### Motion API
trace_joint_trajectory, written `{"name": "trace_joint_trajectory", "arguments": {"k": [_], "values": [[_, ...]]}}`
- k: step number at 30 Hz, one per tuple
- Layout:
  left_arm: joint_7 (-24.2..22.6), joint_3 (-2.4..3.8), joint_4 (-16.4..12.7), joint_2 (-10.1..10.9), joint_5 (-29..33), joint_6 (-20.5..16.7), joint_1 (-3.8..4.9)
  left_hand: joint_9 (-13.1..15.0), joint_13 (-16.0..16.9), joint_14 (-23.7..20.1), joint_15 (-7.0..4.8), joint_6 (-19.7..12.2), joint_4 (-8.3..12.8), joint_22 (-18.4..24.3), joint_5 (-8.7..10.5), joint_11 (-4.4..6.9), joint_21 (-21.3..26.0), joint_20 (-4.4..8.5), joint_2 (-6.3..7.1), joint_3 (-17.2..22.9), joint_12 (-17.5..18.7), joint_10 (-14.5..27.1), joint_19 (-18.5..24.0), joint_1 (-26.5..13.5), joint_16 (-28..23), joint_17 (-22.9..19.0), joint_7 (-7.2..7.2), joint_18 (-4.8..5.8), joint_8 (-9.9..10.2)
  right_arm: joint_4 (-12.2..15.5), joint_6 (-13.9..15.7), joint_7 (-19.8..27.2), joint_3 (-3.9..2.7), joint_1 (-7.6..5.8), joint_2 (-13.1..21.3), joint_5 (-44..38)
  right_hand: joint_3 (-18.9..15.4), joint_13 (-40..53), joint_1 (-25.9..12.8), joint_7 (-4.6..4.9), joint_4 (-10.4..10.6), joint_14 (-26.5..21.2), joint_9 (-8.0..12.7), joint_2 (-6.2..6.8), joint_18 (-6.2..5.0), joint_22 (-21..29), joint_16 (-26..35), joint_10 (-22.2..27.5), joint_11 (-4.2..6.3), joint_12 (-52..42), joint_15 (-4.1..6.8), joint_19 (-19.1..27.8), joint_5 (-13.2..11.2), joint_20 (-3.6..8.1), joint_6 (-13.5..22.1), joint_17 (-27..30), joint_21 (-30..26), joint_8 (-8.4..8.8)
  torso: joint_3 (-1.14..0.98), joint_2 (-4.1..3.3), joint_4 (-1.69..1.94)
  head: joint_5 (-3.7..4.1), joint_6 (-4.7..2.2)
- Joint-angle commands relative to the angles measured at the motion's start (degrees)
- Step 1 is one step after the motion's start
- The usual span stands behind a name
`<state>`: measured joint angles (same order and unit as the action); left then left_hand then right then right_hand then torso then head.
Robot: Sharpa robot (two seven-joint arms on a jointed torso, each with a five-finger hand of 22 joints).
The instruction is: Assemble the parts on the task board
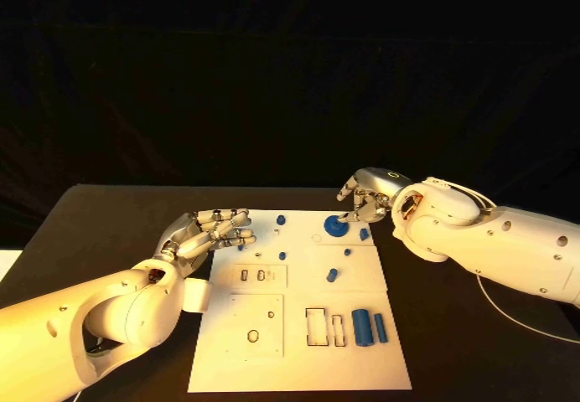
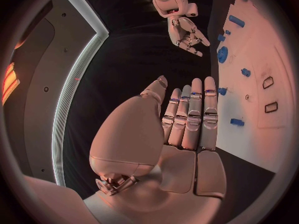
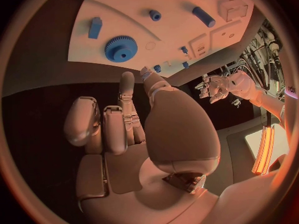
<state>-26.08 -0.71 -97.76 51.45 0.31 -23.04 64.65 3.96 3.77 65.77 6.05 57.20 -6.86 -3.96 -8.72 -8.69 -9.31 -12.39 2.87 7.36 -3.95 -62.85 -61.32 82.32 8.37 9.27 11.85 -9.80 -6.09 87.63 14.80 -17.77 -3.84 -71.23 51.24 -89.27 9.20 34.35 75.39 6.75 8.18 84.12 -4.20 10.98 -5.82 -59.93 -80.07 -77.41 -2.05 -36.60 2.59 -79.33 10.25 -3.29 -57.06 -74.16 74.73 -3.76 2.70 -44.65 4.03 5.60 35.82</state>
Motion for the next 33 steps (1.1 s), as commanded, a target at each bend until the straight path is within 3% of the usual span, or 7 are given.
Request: {"name": "trace_joint_trajectory", "arguments": {"k": [1, 8, 11, 26, 33], "values": [[-0.3, 0.04, 0.0, -0.2, 0.2, 1.3, 0.07, -0.1, 0.0, 0.3, 0.08, 0.0, 0.3, 0.1, 0.24, -0.35, 0.4, 0.17, -0.34, -0.1, 0.4, 0.2, -0.4, 0.1, -0.2, 0.1, 0.39, -0.66, 0.3, -0.6, -5.3, -2.7, 0.06, 0.06, -0.2, 3.5, -2.6, 13.1, 2.0, 0.67, 2.7, 3.8, 0.0, -1.40, 0.61, -2.2, -2.2, 2.5, -0.22, -11.5, -0.44, -0.1, 0.4, -0.27, 0.4, -3.4, 1.7, -0.19, -0.17, 0.22, -0.46, -0.05, 0.13], [-0.2, 0.04, 0.1, -0.4, 0.2, 1.5, 0.06, -0.1, 0.0, 0.3, 0.08, 0.0, 0.3, 0.1, 0.24, -0.35, 0.4, 0.17, -0.34, -0.1, 0.4, 0.2, -0.4, 0.1, -0.2, 0.1, 0.39, -0.66, 0.3, -3.2, -6.4, -3.4, 0.28, 0.59, -2.0, 2.9, -3.6, 24.7, 3.7, 1.09, 5.5, 4.3, 0.0, -1.30, 0.89, -4.4, -4.8, 0.7, -0.59, -21.6, -0.85, -0.4, 0.6, -0.83, 1.1, -7.3, 3.1, -0.04, -0.09, 0.20, -0.11, 0.10, 0.17], [-0.2, 0.04, 0.1, -0.3, 0.2, 1.5, 0.06, -0.1, 0.0, 0.3, 0.08, 0.0, 0.4, 0.1, 0.26, -0.36, 0.4, 0.17, -0.37, 0.0, 0.4, 0.2, -0.4, 0.1, -0.3, 0.1, 0.39, -0.65, 0.4, -4.3, -6.5, -3.5, 0.34, 0.99, -3.0, 2.4, -3.7, 25.8, 4.0, 1.14, 5.9, 4.4, 0.0, -1.28, 0.94, -4.8, -5.1, 0.7, -0.66, -22.5, -0.92, -0.4, 0.6, -0.91, 1.2, -7.8, 3.4, -0.06, -0.10, 0.11, -0.19, -0.08, 0.21], [-0.1, 0.04, 0.1, -0.3, 0.2, 1.6, 0.06, -0.1, 0.0, 0.3, 0.08, 0.0, 0.4, 0.1, 0.27, -0.36, 0.5, 0.17, -0.39, 0.0, 0.4, 0.3, -0.5, 0.1, -0.3, 0.1, 0.39, -0.65, 0.4, -7.1, -6.6, -2.9, 0.59, 2.08, -6.0, 0.4, -3.5, 30.8, 5.0, 1.02, 6.5, 4.6, -0.2, -2.29, 1.07, -5.7, -5.9, -0.8, -0.59, -27.0, -0.92, -0.6, 0.9, -0.97, 0.2, -9.0, 4.0, -0.49, -0.12, 0.16, -0.29, -0.42, 0.76], [0.0, 0.04, 0.1, -0.4, 0.2, 1.7, 0.06, -0.1, 0.0, 0.3, 0.08, 0.0, 0.4, 0.1, 0.27, -0.36, 0.5, 0.17, -0.39, 0.0, 0.4, 0.3, -0.5, 0.1, -0.3, 0.1, 0.39, -0.65, 0.4, -8.0, -5.9, -2.8, 0.62, 2.22, -6.8, 0.6, -2.7, 32.2, 5.3, 0.99, 6.6, 4.6, -0.3, -3.90, 1.14, -6.2, -6.1, -1.1, -0.54, -28.2, -0.89, -0.7, 1.4, -0.95, -0.5, -9.3, 4.3, -0.62, -0.09, 0.19, -0.29, -0.41, 0.79]]}}
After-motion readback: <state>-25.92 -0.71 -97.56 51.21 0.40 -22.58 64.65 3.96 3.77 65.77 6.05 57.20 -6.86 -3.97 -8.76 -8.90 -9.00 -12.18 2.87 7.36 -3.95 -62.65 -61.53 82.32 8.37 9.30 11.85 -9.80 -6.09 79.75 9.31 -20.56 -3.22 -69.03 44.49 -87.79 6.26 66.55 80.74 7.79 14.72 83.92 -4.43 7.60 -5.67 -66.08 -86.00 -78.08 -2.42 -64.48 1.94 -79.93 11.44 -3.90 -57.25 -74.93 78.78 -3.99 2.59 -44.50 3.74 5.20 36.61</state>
